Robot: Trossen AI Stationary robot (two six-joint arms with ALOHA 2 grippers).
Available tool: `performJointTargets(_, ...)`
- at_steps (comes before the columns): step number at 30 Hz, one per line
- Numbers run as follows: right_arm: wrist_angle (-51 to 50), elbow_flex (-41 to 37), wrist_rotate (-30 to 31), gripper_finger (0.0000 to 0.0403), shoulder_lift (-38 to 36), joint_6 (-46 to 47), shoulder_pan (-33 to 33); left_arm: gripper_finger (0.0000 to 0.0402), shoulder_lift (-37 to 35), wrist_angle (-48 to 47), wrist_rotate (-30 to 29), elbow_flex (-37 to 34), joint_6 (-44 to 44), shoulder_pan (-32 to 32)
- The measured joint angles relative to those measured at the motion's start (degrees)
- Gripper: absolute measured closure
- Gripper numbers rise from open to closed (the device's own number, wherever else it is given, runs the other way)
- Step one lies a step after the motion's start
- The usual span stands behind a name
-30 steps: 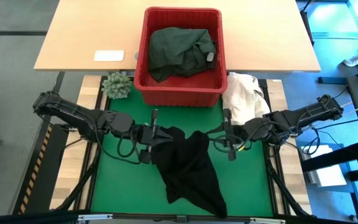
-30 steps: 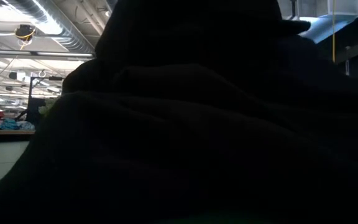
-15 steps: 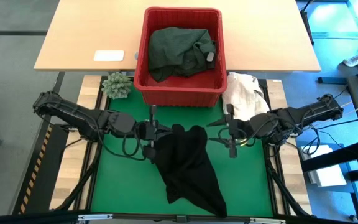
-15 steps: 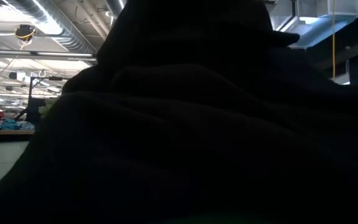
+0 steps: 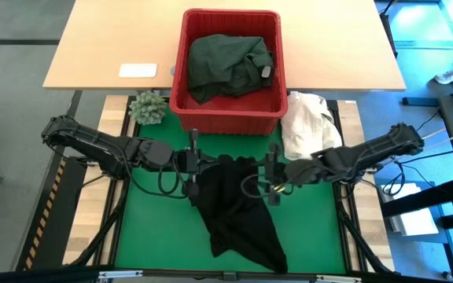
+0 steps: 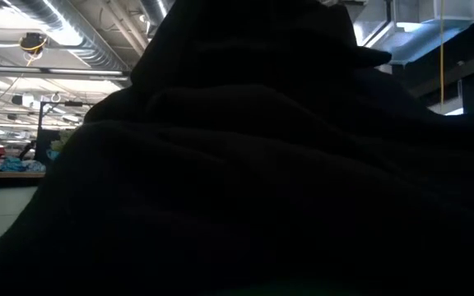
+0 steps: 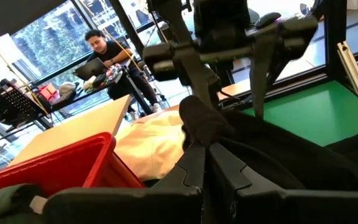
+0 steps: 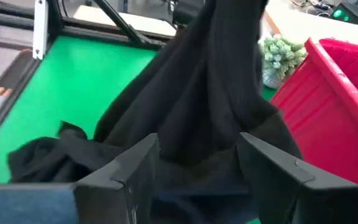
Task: Fold laundry
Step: Fold the black shirt
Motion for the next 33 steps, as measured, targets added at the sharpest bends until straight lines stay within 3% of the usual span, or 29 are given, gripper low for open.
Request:
performJointTargets(5, -1.5, 0.0, 2.3, 0.0188, 1.5, -1.5, 1.3, 0.0401, 0.0, -1.3, -0.9, 0.0, -0.6, 0.0)
performJointTargets(10, -10.2, 0.7, 14.3, 0.0188, 1.5, -1.8, 3.8, 0.0401, 0.0, -2.6, -2.5, 0.0, -0.7, 0.0)
performJointTargets(14, -14.5, 1.9, 22.4, 0.0188, 1.4, 6.3, 4.5, 0.0401, 0.0, -2.5, -2.5, 0.0, -0.7, 0.0)
performJointTargets(19, -13.1, 2.8, 22.4, 0.0188, 1.4, 17.1, 4.4, 0.0401, 0.0, -2.2, -2.6, 0.0, -0.7, 0.0)
performJointTargets(33, -11.4, -0.3, 14.5, 0.0188, 1.4, 31.0, 4.5, 0.0401, 0.0, -2.2, -2.6, 0.0, -0.9, 0.0)
